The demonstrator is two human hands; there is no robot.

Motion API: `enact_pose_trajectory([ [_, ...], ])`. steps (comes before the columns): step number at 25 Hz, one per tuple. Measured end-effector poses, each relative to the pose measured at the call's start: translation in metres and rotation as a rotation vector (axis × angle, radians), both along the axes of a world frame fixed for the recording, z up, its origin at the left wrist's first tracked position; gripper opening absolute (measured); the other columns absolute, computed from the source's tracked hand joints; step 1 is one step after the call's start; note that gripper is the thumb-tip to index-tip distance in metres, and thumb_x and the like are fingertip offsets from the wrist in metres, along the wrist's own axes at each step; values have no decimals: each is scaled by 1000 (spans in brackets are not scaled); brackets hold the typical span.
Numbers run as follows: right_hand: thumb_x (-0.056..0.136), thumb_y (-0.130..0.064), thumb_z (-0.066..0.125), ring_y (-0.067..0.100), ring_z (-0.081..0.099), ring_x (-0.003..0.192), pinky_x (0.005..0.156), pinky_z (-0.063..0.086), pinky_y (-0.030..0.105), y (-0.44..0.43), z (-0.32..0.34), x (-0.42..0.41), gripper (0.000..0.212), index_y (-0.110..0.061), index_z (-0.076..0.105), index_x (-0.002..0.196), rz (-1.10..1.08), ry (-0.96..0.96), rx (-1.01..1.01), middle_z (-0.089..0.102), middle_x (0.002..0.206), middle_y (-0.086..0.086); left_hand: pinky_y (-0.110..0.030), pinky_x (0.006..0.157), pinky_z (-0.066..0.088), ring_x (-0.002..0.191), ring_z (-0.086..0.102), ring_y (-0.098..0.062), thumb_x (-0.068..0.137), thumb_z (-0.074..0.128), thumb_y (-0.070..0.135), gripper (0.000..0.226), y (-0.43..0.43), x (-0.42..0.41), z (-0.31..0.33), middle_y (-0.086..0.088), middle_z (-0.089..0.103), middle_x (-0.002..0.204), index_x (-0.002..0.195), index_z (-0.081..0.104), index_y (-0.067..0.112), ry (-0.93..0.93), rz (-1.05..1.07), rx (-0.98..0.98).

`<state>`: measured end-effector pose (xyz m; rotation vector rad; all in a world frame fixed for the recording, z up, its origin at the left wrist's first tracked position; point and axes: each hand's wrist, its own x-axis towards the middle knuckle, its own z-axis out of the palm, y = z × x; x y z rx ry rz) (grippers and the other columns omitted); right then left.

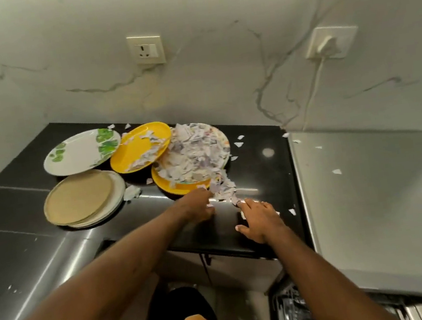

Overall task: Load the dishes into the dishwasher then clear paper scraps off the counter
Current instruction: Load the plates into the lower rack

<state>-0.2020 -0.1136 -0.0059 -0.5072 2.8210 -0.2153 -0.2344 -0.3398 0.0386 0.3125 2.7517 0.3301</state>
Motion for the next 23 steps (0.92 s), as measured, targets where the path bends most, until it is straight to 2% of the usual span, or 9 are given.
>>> enact_pose_trajectory([
  [2,93,-59,63,29,37,151,125,24,48,-24,0,-14,83,-22,31,161,-67,-65,53,39,163,8,-35,98,45,123,58,-29,97,65,43,51,-37,-11,2,-13,62,137,135,61,10,11,247,127],
  [5,88,-57,72,31,42,147,123,27,48,-48,3,-31,88,-17,36,158,-149,-152,182,45,158,11,-38,105,45,128,57,-33,99,63,41,55,-70,-26,3,-14,60,138,140,56,4,-55,687,398],
  [7,87,-55,76,31,46,143,121,31,47,-55,5,-38,91,-15,35,158,-149,-164,252,47,156,11,-42,104,52,113,64,-30,99,64,35,50,-81,-43,-6,-16,65,130,134,59,-1,-130,885,633],
  [9,85,-55,77,31,48,142,120,33,47,-56,6,-38,95,-15,33,159,-151,-178,272,46,156,11,-43,97,58,99,67,-25,98,68,25,54,-80,-55,-13,-16,64,126,140,52,-3,-199,1110,970],
  [11,85,-54,78,32,49,141,119,35,47,-56,5,-35,95,-15,33,159,-166,-180,270,44,157,10,-37,87,60,101,65,-27,98,66,19,56,-78,-63,-17,-16,55,137,147,45,1,-233,1270,1160],
  [13,85,-53,79,33,50,139,116,38,47,-56,6,-33,94,-16,34,159,-183,-184,255,41,159,10,-34,81,58,112,63,-31,100,61,19,51,-78,-71,-20,-19,52,142,147,45,6,-266,1346,1237],
  [14,86,-53,78,33,50,139,115,40,47,-55,6,-31,93,-16,34,158,-184,-182,250,40,160,10,-35,83,57,115,62,-32,101,59,19,49,-77,-73,-21,-21,53,141,146,46,7,-287,1371,1251],
  [17,86,-53,78,33,50,139,114,41,46,-54,7,-31,92,-17,34,158,-191,-171,240,39,160,10,-38,89,57,111,63,-32,101,56,19,47,-77,-79,-27,-23,58,134,146,48,7,-324,1394,1232],
  [23,86,-52,78,33,48,140,116,40,46,-57,9,-29,93,-19,32,160,-211,-181,213,40,159,10,-34,80,57,111,65,-30,98,67,15,49,-75,-96,-29,-20,55,141,144,52,8,-375,1380,1220],
])
